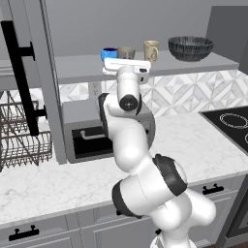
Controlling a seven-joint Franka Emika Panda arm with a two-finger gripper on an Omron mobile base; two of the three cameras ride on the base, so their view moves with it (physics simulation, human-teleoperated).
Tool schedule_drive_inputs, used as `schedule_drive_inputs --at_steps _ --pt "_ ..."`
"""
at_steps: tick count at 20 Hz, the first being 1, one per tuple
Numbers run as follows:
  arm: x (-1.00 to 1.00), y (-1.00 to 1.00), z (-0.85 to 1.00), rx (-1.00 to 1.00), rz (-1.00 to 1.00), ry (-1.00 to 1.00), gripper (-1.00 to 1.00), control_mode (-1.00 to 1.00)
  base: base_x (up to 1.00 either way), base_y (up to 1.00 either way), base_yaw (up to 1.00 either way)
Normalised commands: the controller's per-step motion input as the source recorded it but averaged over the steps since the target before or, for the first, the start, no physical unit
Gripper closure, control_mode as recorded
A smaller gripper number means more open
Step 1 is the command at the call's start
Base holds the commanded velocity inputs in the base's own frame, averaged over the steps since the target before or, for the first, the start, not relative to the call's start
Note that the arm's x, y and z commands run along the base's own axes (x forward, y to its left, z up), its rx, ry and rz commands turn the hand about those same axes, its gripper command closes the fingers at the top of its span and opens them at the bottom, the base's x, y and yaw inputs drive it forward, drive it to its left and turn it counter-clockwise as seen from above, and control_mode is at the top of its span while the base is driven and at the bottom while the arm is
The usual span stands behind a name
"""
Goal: Gather all objects into one cabinet and sort the glasses and bowls to opposite sides.
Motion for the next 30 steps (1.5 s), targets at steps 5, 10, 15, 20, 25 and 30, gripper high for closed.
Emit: schedule_drive_inputs --at_steps 5,10,15,20,25,30 --pt "0.01 0.14 -0.16 0.07 0.0 0.0 -1.0 -1.0 0.0 0.0 0.0" --pt "0.0 0.0 -0.01 0.03 0.0 0.0 -1.0 -1.0 0.0 0.0 0.0" --pt "0.0 -0.08 0.02 0.09 -0.01 0.0 -1.0 -1.0 0.0 0.0 0.0" --pt "-0.28 -0.01 0.3 0.08 0.0 -0.05 -1.0 -1.0 0.0 0.0 0.0" --pt "-0.71 0.0 0.24 0.04 0.0 -0.02 -1.0 -1.0 0.0 0.0 0.0" --pt "-0.83 -0.02 0.11 0.19 0.0 0.0 -1.0 -1.0 0.0 0.0 0.0"
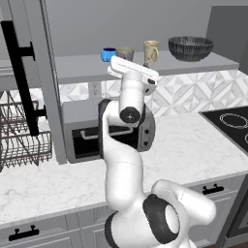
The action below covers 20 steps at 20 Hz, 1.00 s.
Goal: Gather all objects into one cabinet and sort the glasses and bowls to opposite sides.
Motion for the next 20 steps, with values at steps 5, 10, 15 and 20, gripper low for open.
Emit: schedule_drive_inputs --at_steps 5,10,15,20 --pt "-0.99 -0.02 0.05 0.36 0.0 0.07 -1.0 -1.0 0.0 0.0 0.0" --pt "-1.0 -0.01 0.02 0.29 0.0 0.13 -1.0 -1.0 0.0 0.0 0.0" --pt "-1.0 0.0 0.0 0.24 0.0 0.18 -1.0 -1.0 0.0 0.0 0.0" --pt "-0.36 -0.08 -0.06 0.2 -0.06 0.17 -1.0 -1.0 0.0 0.0 0.0"
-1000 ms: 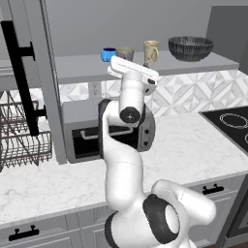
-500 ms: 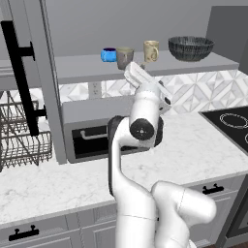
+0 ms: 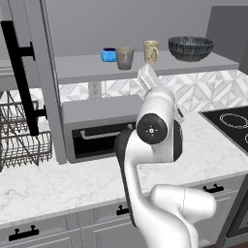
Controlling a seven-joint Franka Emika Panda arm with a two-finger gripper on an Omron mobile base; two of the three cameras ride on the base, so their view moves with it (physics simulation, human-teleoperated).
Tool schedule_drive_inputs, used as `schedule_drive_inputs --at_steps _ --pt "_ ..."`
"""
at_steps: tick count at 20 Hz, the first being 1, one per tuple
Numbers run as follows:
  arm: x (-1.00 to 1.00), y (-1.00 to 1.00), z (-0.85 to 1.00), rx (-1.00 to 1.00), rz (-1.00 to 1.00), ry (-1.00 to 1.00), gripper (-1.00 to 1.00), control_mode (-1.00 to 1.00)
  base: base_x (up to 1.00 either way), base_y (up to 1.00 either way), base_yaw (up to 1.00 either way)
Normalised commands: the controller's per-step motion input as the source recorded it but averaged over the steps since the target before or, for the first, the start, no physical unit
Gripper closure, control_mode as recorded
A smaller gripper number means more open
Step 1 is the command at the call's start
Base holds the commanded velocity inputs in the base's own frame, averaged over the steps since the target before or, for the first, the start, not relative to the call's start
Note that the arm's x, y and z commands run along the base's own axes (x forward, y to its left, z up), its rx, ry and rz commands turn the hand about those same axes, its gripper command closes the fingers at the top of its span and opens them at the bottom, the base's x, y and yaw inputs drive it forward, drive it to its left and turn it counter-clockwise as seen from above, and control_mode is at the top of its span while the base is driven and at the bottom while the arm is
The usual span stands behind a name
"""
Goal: Gather all objects into one cabinet and sort the glasses and bowls to opposite sides.
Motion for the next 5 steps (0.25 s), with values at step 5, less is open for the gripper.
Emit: schedule_drive_inputs --at_steps 5 --pt "-0.43 -0.38 0.1 0.48 -0.01 0.05 -1.0 -1.0 0.0 0.0 0.0"
